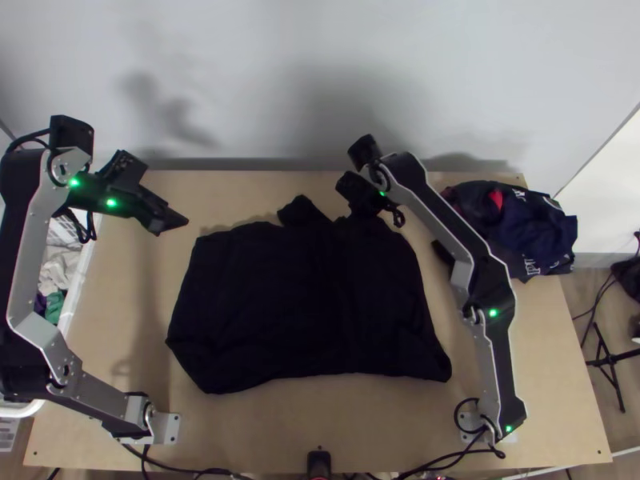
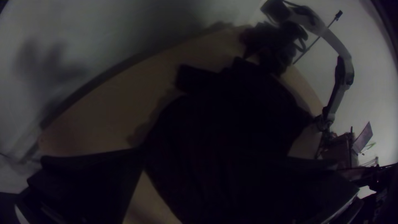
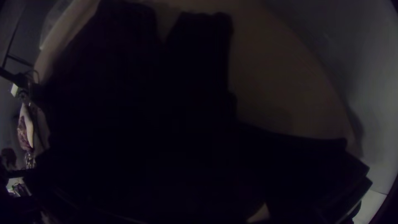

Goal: Fold the t-shirt

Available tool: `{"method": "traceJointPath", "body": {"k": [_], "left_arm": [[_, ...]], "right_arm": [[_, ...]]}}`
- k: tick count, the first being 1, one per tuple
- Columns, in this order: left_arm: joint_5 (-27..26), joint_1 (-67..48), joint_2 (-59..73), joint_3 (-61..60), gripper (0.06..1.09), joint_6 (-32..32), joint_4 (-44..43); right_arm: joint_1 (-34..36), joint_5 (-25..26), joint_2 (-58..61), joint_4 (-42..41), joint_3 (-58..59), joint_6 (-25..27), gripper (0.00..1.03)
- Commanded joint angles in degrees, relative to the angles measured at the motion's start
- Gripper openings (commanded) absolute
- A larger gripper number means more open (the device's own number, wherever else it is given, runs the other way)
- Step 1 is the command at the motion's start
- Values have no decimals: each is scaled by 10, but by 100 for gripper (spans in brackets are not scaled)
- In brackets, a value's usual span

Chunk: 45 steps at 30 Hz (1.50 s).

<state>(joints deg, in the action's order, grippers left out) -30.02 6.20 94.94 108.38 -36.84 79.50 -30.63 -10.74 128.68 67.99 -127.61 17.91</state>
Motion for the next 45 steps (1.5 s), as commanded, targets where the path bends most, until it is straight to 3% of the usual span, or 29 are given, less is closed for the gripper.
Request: {"method": "traceJointPath", "body": {"k": [1,15,19,26,29,32,35,38,42,45], "left_arm": [[1,-3,2,-8,104,5,0],[16,29,-7,-16,104,-14,-1],[16,40,-14,-24,104,-24,-1],[16,50,-26,-44,104,-35,-1],[16,56,-30,-52,104,-41,-1],[16,62,-37,-55,104,-46,-1],[16,69,-42,-61,104,-50,-1],[16,73,-47,-69,104,-53,-1],[16,76,-56,-73,104,-54,-1],[15,75,-63,-79,103,-54,-2]], "right_arm": [[-3,-3,33,-10,-26,5,96],[-36,-3,69,-51,-33,0,92],[-40,-2,76,-66,-34,-4,86],[-43,-3,83,-96,-32,-14,62],[-43,-2,90,-102,-31,-17,60],[-42,-2,90,-113,-29,-17,47],[-40,-3,87,-129,-28,-16,24],[-40,-3,90,-132,-28,-12,22],[-40,-3,77,-138,-28,-16,3],[-40,-3,50,-138,-25,-22,3]]}}
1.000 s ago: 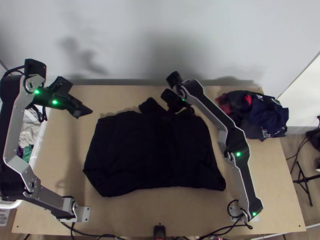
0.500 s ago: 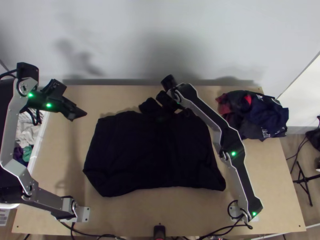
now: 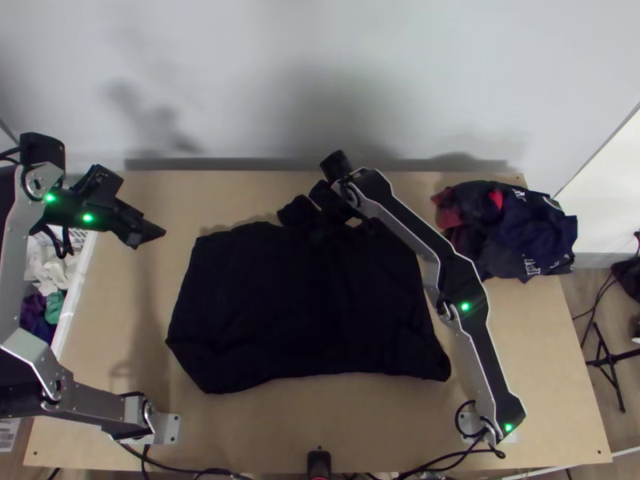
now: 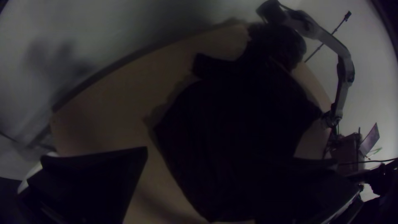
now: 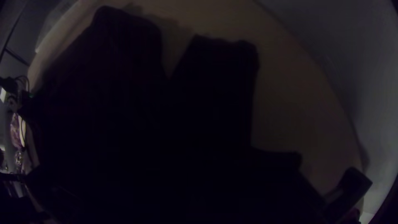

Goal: Fold the t-shirt

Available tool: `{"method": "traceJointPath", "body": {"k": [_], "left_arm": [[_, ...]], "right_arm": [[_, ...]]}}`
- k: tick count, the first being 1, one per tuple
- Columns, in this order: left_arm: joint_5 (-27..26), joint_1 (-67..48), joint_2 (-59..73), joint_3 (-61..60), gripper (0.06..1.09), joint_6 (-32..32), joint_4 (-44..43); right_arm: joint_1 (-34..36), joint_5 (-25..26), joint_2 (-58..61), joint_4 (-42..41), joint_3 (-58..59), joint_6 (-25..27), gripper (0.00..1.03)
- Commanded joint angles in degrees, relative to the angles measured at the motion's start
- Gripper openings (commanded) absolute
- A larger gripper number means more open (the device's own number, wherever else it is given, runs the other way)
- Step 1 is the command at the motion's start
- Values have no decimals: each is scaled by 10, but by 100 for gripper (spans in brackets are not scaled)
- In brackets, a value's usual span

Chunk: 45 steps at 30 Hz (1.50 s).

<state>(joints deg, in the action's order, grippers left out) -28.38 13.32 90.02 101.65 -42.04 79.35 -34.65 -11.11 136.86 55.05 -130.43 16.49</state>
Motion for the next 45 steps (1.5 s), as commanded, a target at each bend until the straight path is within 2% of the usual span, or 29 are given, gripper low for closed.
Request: {"method": "traceJointPath", "body": {"k": [1,10,16,24,38,45], "left_arm": [[-1,3,-14,-15,104,-2,-1],[-3,-7,-25,-22,104,-1,-5],[-4,-11,-30,-29,104,-2,-8],[-4,-2,-53,-55,104,-11,-18],[-6,50,-99,-106,104,-58,-22],[-7,50,-118,-116,104,-60,-24]], "right_arm": [[-1,0,-41,-8,7,-8,3],[-15,0,-164,5,69,-37,3],[-60,0,-242,5,116,-48,3],[-156,0,-300,1,116,-45,3],[-288,-51,-331,-28,181,-32,3],[-318,-65,-316,-69,201,-25,3]]}}
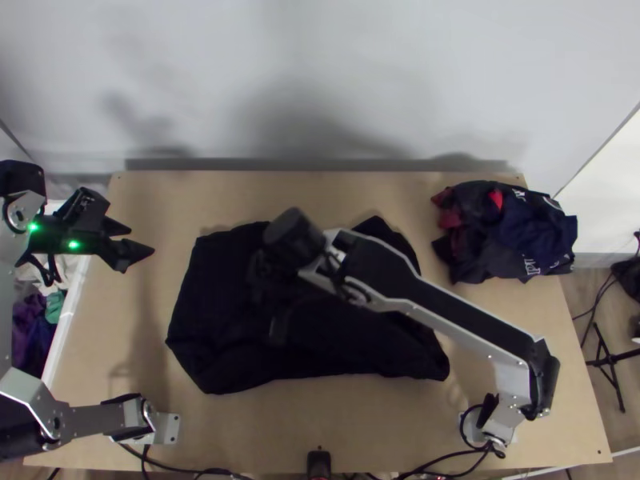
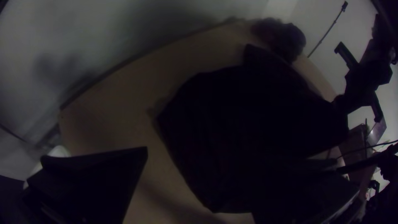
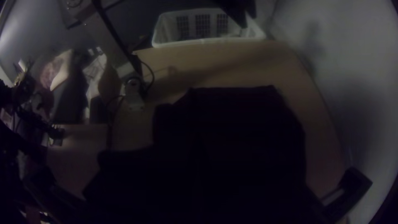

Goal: Fold the t-shirt

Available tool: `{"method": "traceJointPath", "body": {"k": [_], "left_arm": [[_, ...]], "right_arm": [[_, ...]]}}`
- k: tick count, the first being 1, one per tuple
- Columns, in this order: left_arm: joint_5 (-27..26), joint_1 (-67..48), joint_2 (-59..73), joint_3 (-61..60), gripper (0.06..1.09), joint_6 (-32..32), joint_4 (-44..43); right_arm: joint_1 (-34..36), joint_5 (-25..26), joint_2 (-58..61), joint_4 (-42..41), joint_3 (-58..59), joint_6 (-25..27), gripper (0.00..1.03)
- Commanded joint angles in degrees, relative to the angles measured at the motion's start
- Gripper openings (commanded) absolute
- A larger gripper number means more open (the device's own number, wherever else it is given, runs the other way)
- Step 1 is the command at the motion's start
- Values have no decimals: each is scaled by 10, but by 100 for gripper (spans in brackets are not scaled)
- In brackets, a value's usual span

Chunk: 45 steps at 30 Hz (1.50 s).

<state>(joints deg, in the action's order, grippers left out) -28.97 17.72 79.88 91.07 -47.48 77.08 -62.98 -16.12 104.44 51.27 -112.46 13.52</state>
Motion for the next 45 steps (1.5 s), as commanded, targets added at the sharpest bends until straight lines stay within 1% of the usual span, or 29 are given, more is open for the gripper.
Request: {"method": "traceJointPath", "body": {"k": [1,5,13,22,26,31,33,35,37,38,39,41,42,44,45], "left_arm": [[0,7,-18,-11,104,-6,-2],[-1,7,-29,-12,104,-5,-3],[-2,-1,-56,-51,104,7,-14],[-1,-3,-75,-66,104,10,-15],[-1,-4,-77,-64,104,11,-15],[-1,-5,-77,-71,104,11,-16],[-1,-11,-78,-76,104,12,-16],[-1,-16,-81,-81,104,12,-16],[-1,-20,-82,-84,104,12,-17],[-1,-21,-82,-85,103,12,-17],[-1,-21,-82,-85,104,11,-18],[0,-21,-82,-86,104,11,-27],[0,-21,-82,-86,104,11,-30],[0,-21,-81,-86,104,12,-33],[0,-22,-80,-86,104,11,-35]], "right_arm": [[-37,-16,9,-38,26,7,3],[-38,-16,21,-78,43,7,3],[-36,-16,88,-138,37,7,3],[-34,-15,115,-221,42,-32,3],[-31,-16,117,-230,29,-41,3],[-36,-16,129,-236,62,-44,3],[-36,-16,141,-231,78,-43,11],[-36,-16,147,-229,105,-40,12],[-36,-16,155,-209,129,-32,20],[-36,-16,155,-202,143,-24,20],[-36,-16,155,-201,158,-23,24],[-35,-15,154,-201,176,-24,40],[-34,-15,156,-201,177,-24,51],[-33,-14,169,-201,169,-34,93],[-32,-12,175,-196,161,-36,99]]}}
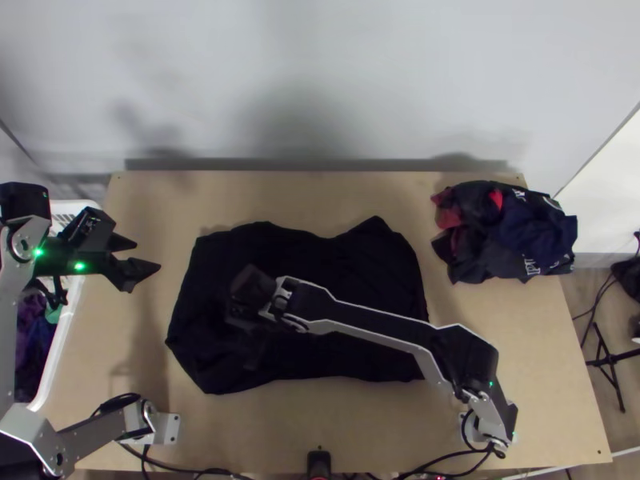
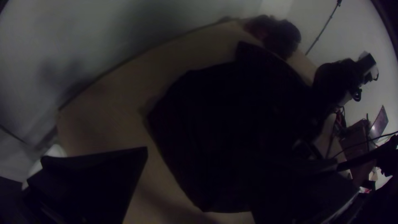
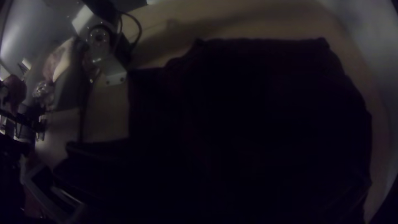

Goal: Fold the t-shirt

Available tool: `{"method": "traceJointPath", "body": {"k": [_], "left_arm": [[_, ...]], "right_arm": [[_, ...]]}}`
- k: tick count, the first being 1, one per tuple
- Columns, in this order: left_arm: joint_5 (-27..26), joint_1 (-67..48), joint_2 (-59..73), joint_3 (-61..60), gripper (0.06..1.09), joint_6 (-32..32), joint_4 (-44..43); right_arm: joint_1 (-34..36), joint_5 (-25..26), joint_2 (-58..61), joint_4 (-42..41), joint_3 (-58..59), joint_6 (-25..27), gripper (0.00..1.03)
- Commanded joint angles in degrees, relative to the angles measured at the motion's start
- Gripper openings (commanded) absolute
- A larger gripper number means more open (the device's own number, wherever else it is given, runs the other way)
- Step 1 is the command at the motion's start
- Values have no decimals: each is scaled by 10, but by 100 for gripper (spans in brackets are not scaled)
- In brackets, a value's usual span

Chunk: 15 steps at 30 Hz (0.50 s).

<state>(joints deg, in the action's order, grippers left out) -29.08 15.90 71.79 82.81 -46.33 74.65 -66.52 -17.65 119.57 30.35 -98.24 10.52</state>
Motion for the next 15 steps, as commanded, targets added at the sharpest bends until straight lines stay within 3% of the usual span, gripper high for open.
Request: {"method": "traceJointPath", "body": {"k": [1,7,15], "left_arm": [[2,-5,1,-5,104,0,-13],[3,-13,-3,2,104,-1,-14],[5,-41,27,-2,103,-6,-24]], "right_arm": [[5,5,23,15,16,-6,99],[44,5,-42,43,13,-10,99],[182,12,-176,115,41,-14,99]]}}
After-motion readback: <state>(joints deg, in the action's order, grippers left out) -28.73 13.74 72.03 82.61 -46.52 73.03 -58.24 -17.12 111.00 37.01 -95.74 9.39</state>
